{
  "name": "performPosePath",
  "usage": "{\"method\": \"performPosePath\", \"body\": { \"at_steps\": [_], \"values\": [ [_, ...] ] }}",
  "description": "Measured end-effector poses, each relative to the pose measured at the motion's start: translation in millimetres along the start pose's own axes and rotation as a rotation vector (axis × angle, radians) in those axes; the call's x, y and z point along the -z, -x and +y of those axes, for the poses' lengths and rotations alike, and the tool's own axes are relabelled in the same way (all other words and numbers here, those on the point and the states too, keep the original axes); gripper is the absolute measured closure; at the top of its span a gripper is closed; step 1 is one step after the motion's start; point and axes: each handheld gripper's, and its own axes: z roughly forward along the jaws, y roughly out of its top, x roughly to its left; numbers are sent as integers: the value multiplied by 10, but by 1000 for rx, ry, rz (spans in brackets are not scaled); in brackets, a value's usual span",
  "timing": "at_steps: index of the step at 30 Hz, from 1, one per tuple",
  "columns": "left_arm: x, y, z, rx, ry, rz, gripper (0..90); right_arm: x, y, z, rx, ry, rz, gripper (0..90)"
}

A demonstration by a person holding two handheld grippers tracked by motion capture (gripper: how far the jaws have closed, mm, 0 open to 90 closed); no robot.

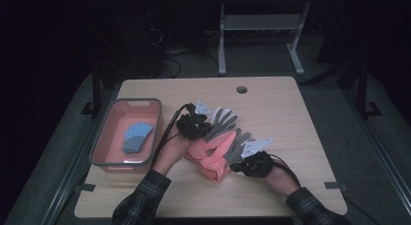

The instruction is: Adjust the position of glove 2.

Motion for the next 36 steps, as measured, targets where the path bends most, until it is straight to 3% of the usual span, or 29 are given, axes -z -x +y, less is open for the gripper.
{"method": "performPosePath", "body": {
  "at_steps": [5, 11, 15, 18, 23, 25, 27, 30, 34, 36],
  "values": [
    [1, 153, 40, -13, 12, -13, 840, -45, 4, 30, -17, 10, 2, 899],
    [-9, 326, 69, -58, 16, -37, 837, -70, 1, 65, -19, 2, -8, 900],
    [-25, 376, 52, -43, 29, -132, 851, -76, 1, 71, -22, 4, -8, 900],
    [-71, 390, 28, -46, 24, -154, 870, -60, 0, 67, -22, 8, -16, 899],
    [-175, 394, -20, -41, 11, -227, 892, -33, -7, 39, -22, 10, -19, 899],
    [-239, 386, -43, -44, -9, -230, 895, -20, -6, 22, -29, 10, -19, 899],
    [-308, 407, -76, -18, -13, -243, 897, -14, -2, 13, -32, 9, -20, 899],
    [-355, 424, -106, -40, -40, -253, 897, 0, 1, 7, -29, 11, -21, 899],
    [-310, 414, -92, -30, -5, -241, 896, 6, 4, -1, -31, 7, -21, 899],
    [-237, 343, -73, -39, 18, -215, 858, 7, 4, -3, -29, 4, -24, 899]
  ]
}}
